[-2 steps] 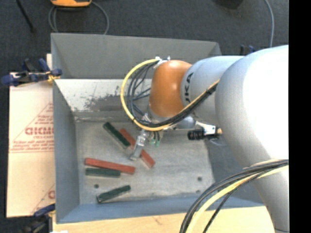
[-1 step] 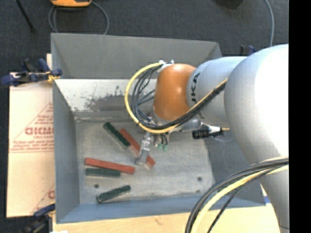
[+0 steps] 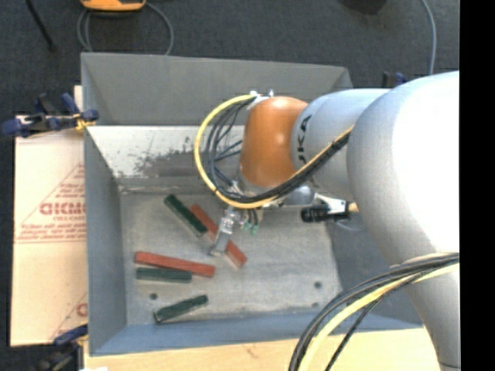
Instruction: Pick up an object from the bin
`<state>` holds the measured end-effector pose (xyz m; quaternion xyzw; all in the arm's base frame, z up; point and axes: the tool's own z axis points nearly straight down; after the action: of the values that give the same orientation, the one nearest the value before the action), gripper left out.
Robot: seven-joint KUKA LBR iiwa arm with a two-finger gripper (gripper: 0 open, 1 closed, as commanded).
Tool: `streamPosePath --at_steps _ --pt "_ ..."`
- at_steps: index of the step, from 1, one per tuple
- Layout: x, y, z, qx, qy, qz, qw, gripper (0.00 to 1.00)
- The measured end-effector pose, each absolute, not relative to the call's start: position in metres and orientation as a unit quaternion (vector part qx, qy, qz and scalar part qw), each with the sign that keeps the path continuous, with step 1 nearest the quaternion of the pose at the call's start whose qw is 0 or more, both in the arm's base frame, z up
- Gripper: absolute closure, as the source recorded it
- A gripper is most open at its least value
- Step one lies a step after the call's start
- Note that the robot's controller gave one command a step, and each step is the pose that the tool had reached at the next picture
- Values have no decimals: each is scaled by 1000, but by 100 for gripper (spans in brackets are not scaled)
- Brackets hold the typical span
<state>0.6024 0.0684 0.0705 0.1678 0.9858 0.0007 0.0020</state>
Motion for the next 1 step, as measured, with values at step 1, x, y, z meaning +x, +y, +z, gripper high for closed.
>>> streamPosePath --at_steps 1 --pt "596 62 72 119 993 0 2 100"
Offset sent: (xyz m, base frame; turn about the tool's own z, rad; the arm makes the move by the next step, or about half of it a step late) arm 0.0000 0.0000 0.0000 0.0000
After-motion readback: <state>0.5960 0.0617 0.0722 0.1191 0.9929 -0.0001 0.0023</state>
